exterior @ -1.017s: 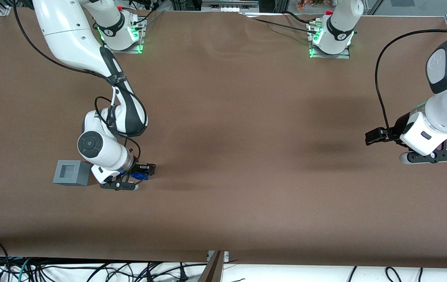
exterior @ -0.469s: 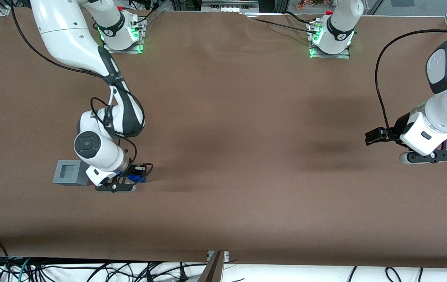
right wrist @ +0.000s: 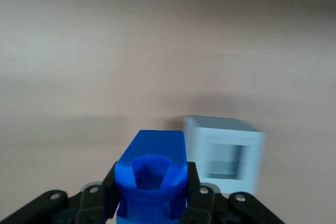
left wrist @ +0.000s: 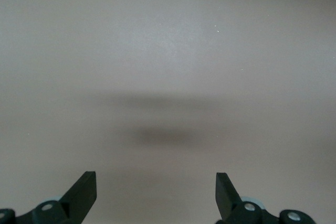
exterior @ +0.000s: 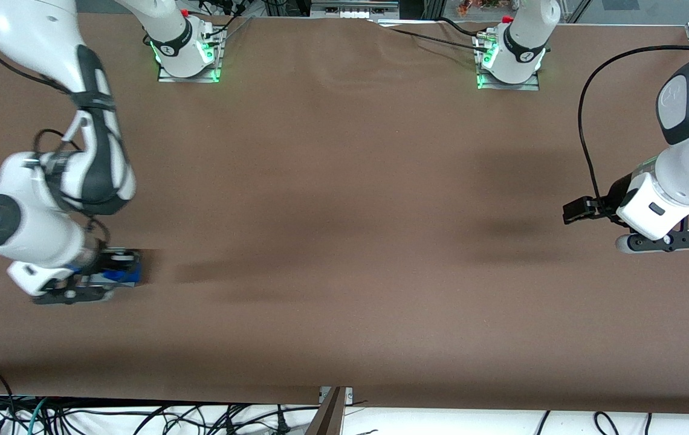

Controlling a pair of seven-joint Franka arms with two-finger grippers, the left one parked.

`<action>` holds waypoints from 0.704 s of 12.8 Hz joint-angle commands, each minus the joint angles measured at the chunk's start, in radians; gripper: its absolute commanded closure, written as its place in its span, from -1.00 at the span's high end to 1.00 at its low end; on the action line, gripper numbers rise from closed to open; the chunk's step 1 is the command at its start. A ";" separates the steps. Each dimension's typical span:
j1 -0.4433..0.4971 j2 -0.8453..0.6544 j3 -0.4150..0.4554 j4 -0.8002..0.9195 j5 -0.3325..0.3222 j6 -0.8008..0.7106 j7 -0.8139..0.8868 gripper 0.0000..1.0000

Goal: Insert blue part into gray base with right arm
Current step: 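Lift the blue part and carry it over the gray base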

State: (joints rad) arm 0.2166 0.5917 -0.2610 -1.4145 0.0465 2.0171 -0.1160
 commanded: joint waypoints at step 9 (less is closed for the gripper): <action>-0.141 0.030 0.017 -0.021 0.078 -0.003 -0.113 -1.00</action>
State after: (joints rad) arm 0.0808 0.6183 -0.2500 -1.4306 0.1064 2.0156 -0.2131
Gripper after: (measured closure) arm 0.493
